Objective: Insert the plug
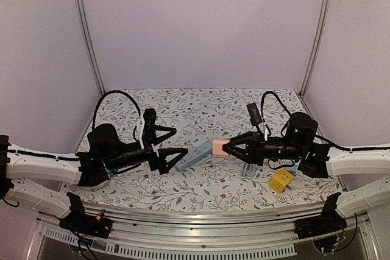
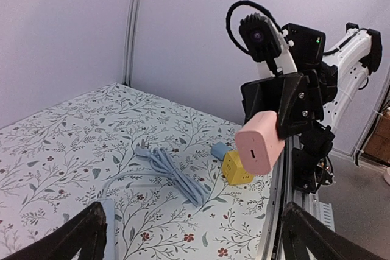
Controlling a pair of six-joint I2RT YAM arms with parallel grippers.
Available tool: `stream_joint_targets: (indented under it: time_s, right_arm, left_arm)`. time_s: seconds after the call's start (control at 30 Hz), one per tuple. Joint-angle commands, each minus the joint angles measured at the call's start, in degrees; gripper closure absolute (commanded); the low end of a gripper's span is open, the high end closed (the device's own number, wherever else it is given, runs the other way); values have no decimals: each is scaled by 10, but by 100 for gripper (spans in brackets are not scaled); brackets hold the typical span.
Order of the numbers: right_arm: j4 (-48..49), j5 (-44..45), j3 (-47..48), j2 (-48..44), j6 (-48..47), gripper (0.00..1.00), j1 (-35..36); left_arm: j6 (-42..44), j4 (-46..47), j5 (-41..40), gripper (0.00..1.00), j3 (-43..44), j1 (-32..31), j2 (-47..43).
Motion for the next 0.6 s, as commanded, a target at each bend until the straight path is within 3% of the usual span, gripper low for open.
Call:
stream_joint_targets:
  time_s: [0.0,0.3,0.57]
  right_arm:
    - [57,-33,-19,-13,11,100,-2]
    - [125,-109,-34,-4,39,100,-2]
    - [124,-94,-32,4,36,100,-2]
  left_arm:
    - [-70,59,100,0,8,16,30]
    - [-161,210,229,8,44,14,154]
    - [-179,218,252,15,90,0,205]
